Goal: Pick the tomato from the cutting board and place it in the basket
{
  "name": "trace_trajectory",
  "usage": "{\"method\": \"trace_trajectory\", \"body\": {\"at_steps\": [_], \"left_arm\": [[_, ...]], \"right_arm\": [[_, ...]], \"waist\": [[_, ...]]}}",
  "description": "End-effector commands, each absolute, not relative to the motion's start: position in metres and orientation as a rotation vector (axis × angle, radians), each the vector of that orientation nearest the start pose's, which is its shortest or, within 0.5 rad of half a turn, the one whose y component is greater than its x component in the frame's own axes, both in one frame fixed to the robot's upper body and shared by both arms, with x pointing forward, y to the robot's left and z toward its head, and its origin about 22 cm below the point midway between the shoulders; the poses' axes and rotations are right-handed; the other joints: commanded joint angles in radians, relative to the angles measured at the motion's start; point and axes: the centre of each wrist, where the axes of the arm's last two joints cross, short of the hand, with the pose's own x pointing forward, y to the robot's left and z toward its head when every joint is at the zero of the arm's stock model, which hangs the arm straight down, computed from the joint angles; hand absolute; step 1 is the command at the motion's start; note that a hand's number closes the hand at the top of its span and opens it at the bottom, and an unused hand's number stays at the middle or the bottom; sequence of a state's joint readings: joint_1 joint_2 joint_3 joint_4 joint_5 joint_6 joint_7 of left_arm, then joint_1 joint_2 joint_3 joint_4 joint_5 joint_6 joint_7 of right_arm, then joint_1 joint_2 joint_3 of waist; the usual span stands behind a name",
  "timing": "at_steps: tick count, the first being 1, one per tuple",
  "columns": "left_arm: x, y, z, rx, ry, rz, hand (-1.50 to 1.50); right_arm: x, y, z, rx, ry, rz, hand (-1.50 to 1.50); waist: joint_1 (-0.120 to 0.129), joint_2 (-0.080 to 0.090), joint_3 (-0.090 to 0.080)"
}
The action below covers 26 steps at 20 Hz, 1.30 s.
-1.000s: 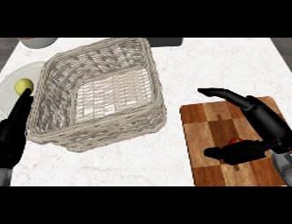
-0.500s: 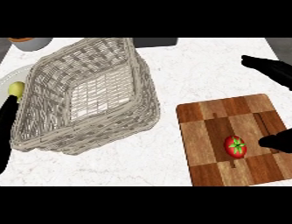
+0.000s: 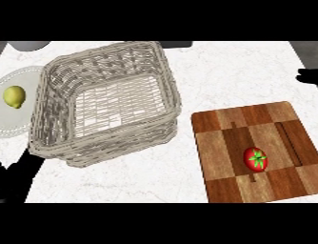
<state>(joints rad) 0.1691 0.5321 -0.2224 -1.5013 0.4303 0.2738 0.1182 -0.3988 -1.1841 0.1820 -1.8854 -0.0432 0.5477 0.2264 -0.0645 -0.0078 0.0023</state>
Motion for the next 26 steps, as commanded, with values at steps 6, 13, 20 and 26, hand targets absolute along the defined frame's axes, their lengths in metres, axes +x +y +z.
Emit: {"method": "trace_trajectory", "body": {"at_steps": [6,13,20,26], "left_arm": [[0.209,0.294,-0.044,0.170,-1.003,-0.011,0.00],[0.189,0.293,-0.051,0.161,-1.001,-0.005,0.00],[0.201,0.287,-0.054,0.155,-1.003,-0.035,0.00],[0.185,0.293,-0.035,0.163,-1.011,-0.034,0.00]], "right_arm": [[0.232,-0.318,0.319,-0.551,-1.149,1.612,-1.50],[0.222,-0.321,0.270,-0.508,-1.185,1.519,-1.50],[0.224,-0.302,0.221,-0.490,-1.237,1.465,-1.50],[0.225,-0.296,0.184,-0.551,-1.142,1.537,-1.50]], "waist": [[0.039,0.004,-0.003],[0.051,0.005,-0.002],[0.064,0.009,-0.002],[0.075,0.007,-0.001]]}}
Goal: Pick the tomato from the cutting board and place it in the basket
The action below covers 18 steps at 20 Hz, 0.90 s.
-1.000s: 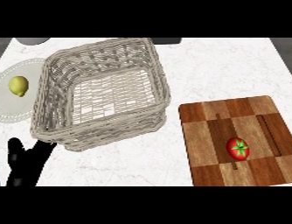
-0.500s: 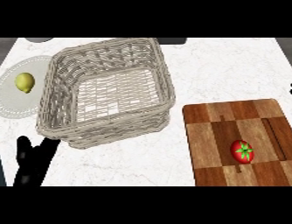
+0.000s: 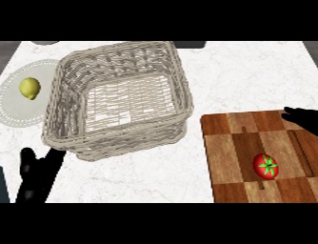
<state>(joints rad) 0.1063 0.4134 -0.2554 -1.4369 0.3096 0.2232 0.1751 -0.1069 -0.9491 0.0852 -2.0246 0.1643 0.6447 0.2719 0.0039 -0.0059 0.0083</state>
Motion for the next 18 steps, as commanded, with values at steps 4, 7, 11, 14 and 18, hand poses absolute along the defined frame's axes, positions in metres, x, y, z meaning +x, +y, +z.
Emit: {"method": "trace_trajectory", "body": {"at_steps": [4,7,11,14,18], "left_arm": [[0.196,0.285,-0.051,0.146,-1.005,-0.019,0.00],[0.198,0.294,-0.059,0.152,-1.003,-0.034,0.00],[0.196,0.301,-0.052,0.166,-1.012,-0.046,0.00],[0.210,0.296,-0.038,0.151,-1.005,-0.040,0.00],[0.201,0.296,-0.035,0.168,-1.013,-0.025,0.00]], "right_arm": [[0.217,-0.299,0.157,-0.541,-1.138,1.533,-1.50],[0.243,-0.328,0.152,-0.525,-1.141,1.524,-1.50],[0.237,-0.300,0.128,-0.520,-1.130,1.535,-1.50],[0.236,-0.304,0.111,-0.531,-1.169,1.524,-1.50],[0.243,-0.310,0.099,-0.528,-1.140,1.521,-1.50]], "waist": [[-0.008,0.005,-0.008],[0.000,0.009,-0.008],[0.000,0.006,-0.008],[-0.002,0.006,-0.008],[-0.001,0.006,-0.008]]}}
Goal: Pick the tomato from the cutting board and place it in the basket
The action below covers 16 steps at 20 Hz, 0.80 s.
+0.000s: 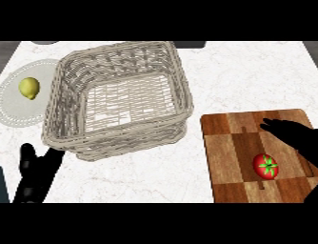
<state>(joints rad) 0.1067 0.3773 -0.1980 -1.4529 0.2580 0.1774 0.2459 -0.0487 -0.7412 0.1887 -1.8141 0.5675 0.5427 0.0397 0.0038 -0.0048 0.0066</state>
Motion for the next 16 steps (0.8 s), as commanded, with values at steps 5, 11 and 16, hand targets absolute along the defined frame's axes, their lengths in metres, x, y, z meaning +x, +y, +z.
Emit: {"method": "trace_trajectory", "body": {"at_steps": [5,11,16], "left_arm": [[0.193,0.299,-0.044,0.155,-1.023,-0.017,0.00],[0.205,0.298,-0.042,0.157,-1.027,-0.028,0.00],[0.190,0.293,-0.055,0.154,-1.006,-0.038,0.00]], "right_arm": [[0.245,-0.299,0.096,-0.523,-1.168,1.497,-1.50],[0.242,-0.290,0.065,-0.531,-1.153,1.537,-1.50],[0.250,-0.322,0.068,-0.573,-1.058,1.590,-1.50]], "waist": [[-0.001,0.004,-0.007],[-0.002,0.005,-0.007],[0.000,0.005,-0.006]]}}
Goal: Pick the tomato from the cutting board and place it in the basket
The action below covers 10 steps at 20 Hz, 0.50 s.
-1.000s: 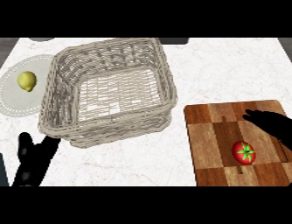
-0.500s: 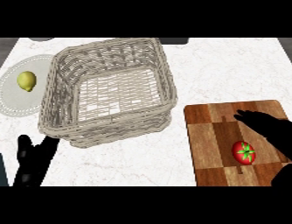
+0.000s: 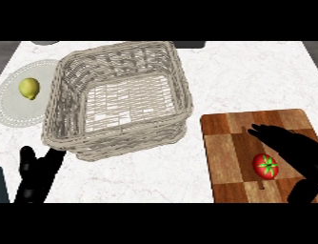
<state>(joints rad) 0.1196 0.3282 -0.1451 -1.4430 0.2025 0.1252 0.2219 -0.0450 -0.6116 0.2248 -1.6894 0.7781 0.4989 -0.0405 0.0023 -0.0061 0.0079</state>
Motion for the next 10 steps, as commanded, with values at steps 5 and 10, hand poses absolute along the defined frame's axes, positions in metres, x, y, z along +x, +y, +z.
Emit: {"method": "trace_trajectory", "body": {"at_steps": [5,10], "left_arm": [[0.189,0.292,-0.064,0.157,-1.009,-0.048,0.00],[0.180,0.311,-0.060,0.149,-1.013,-0.032,0.00]], "right_arm": [[0.243,-0.303,0.034,-0.562,-1.022,1.572,-1.50],[0.252,-0.291,0.040,-0.549,-1.041,1.573,-1.50]], "waist": [[0.000,0.007,-0.008],[0.003,0.006,-0.008]]}}
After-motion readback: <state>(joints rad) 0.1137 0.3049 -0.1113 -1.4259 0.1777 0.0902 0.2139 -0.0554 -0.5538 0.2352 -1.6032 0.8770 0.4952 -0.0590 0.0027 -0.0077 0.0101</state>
